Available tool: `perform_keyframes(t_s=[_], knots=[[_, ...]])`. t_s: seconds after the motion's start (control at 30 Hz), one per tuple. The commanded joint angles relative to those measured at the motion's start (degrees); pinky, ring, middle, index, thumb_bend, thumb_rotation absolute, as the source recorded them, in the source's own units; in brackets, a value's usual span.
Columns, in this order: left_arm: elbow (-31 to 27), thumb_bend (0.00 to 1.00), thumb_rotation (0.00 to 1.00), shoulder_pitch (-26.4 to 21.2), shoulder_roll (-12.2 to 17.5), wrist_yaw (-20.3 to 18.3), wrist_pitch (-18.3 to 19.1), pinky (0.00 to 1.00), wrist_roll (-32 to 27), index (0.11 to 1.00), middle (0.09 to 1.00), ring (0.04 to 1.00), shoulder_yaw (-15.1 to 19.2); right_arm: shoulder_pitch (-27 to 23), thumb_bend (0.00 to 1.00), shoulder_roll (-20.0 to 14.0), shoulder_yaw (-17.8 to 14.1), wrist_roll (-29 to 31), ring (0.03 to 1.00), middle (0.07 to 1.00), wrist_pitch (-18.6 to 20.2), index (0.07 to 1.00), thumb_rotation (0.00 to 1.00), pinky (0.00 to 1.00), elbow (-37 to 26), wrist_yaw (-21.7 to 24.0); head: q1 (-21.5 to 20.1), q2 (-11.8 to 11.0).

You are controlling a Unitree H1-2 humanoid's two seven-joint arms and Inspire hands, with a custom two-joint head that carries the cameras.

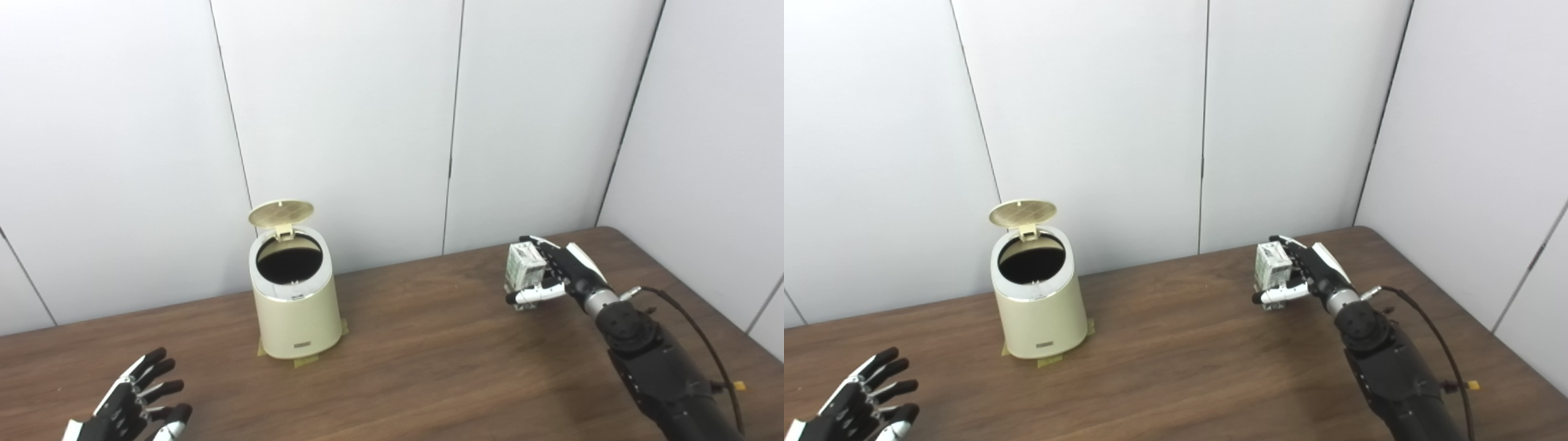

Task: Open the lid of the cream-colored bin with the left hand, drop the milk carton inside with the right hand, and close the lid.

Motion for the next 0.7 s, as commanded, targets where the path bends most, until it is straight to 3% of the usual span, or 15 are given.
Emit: perform_keyframes(t_s=[0.0, 0.1, 0.17, 0.23, 0.3, 0.43, 0.67], knots=[[-1.36, 0.49, 0.14, -1.32, 0.82, -0.14, -1.31, 0.61, 0.09, 0.876, 0.845, 0.757, 0.11, -2.23, 0.7, -0.19, -1.81, 0.77, 0.678, 0.812, -2.27, 0.856, 0.0, 0.55, -2.32, -2.93, -0.03, 0.03], [-1.27, 0.49, 0.14, -1.28, 0.81, -0.1, -1.43, 0.61, 0.06, 0.875, 0.845, 0.76, 0.14, -2.36, 0.68, 0.41, -1.27, -2.49, 0.604, 0.739, -2.38, 0.806, 0.0, 0.48, -1.34, -7.14, -0.07, 0.0], [-1.48, 0.49, 0.14, -1.19, 0.71, -0.12, -1.11, 0.62, -0.12, 0.878, 0.849, 0.765, 0.14, -2.93, 0.68, 0.83, -1.58, -2.62, 0.536, 0.69, -5.17, 0.756, 0.0, 0.43, 1.37, -9.4, -0.07, 0.0], [-1.62, 0.49, 0.13, -1.16, 0.78, -0.19, -0.96, 0.62, -0.12, 0.877, 0.849, 0.764, 0.12, -3.34, 0.59, 1.05, -1.67, -2.86, 0.471, 0.543, -7.88, 0.703, 0.0, 0.39, 3.53, -11.31, 0.13, 0.4], [-1.61, 0.49, 0.15, -1.19, 0.95, -0.15, -1.23, 0.61, 0.37, 0.875, 0.844, 0.754, 0.03, -3.55, 0.54, 1.09, -1.37, -3.58, 0.424, 0.461, -9.65, 0.57, 0.0, 0.36, 4.69, -13.07, 0.23, 0.46], [-1.63, 0.49, 0.16, -1.21, 0.86, -0.21, -1.07, 0.61, 0.13, 0.872, 0.844, 0.751, -0.03, -4.01, 0.52, 1.15, -0.52, -5.94, 0.385, 0.417, -11.06, 0.522, 0.0, 0.32, 6.36, -17.14, 0.16, 0.53], [-1.34, 0.49, 0.16, -1.47, 0.86, -0.49, -1.16, 0.6, -0.29, 0.873, 0.844, 0.745, -0.09, -4.16, 0.52, 0.64, 0.0, -6.76, 0.356, 0.413, -13.45, 0.521, 0.0, 0.3, 7.55, -18.88, 0.18, 0.65]])
